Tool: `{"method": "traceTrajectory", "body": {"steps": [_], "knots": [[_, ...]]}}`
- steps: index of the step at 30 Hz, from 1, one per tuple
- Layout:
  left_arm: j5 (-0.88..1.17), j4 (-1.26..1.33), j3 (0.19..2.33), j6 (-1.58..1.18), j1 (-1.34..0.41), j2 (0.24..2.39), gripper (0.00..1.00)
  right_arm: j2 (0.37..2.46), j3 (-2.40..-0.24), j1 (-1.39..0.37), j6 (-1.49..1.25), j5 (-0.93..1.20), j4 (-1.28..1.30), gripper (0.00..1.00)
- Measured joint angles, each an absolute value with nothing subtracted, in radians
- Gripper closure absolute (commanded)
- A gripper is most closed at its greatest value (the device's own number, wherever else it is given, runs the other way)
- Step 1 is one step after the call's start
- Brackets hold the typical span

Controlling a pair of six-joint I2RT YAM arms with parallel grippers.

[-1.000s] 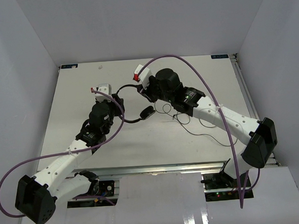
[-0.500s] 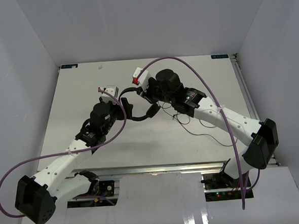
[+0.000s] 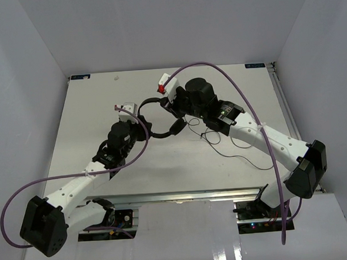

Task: Wrap the headphones

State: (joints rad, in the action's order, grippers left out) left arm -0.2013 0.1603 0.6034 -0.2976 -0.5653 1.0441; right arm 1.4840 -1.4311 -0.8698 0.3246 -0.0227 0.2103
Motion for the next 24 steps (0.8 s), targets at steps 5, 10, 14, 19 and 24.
{"method": "traceTrajectory", "body": {"steps": [5, 10, 14, 19, 24], "knots": [[-0.202, 0.181, 0.604, -0.310, -0.564, 1.082, 0.61, 1.473, -1.431, -0.864, 0.315, -0.019, 0.210, 0.92], [-0.202, 0.207, 0.606, -0.316, -0.558, 1.079, 0.58, 1.472, -1.431, -0.864, 0.303, -0.017, 0.210, 0.92], [-0.202, 0.214, 0.607, -0.315, -0.551, 1.070, 0.48, 1.472, -1.431, -0.864, 0.297, 0.001, 0.210, 0.92], [-0.200, 0.218, 0.612, -0.315, -0.545, 1.068, 0.50, 1.472, -1.431, -0.863, 0.295, 0.013, 0.210, 0.92], [-0.195, 0.219, 0.618, -0.313, -0.540, 1.068, 0.78, 1.472, -1.431, -0.859, 0.292, 0.029, 0.211, 0.92]]}}
